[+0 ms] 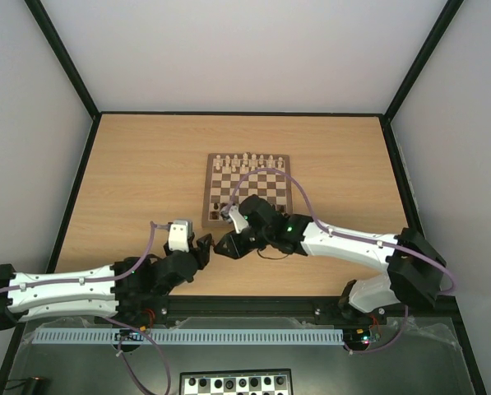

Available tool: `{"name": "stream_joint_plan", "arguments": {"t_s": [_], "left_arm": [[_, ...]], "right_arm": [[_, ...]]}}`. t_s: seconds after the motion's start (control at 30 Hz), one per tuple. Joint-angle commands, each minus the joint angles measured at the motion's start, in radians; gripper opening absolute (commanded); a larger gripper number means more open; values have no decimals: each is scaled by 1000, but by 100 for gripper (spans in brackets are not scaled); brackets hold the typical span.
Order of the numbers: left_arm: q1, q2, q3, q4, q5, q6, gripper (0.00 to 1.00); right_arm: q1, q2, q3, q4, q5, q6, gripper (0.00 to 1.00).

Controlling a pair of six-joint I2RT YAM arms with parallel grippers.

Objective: Set up the chess pieces on the board
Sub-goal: Place the chess piece on the chessboard.

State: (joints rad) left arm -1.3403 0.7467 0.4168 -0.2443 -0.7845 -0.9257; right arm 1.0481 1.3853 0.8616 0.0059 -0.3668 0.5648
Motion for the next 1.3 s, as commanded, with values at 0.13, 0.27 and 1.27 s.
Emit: {"name": "stream_joint_plan", "arguments": {"t_s": [0.13, 0.27, 1.27], "left_arm": [[4, -83, -51, 16, 22, 19, 57], [4, -105, -57, 16, 26, 39, 60], [33, -79, -82, 83, 72, 62, 63]], "right_arm": [[-46, 27, 37, 5, -91, 8, 15], [-59, 46, 42, 0, -98, 4, 15], [-62, 67, 23, 8, -159, 2, 16]]}}
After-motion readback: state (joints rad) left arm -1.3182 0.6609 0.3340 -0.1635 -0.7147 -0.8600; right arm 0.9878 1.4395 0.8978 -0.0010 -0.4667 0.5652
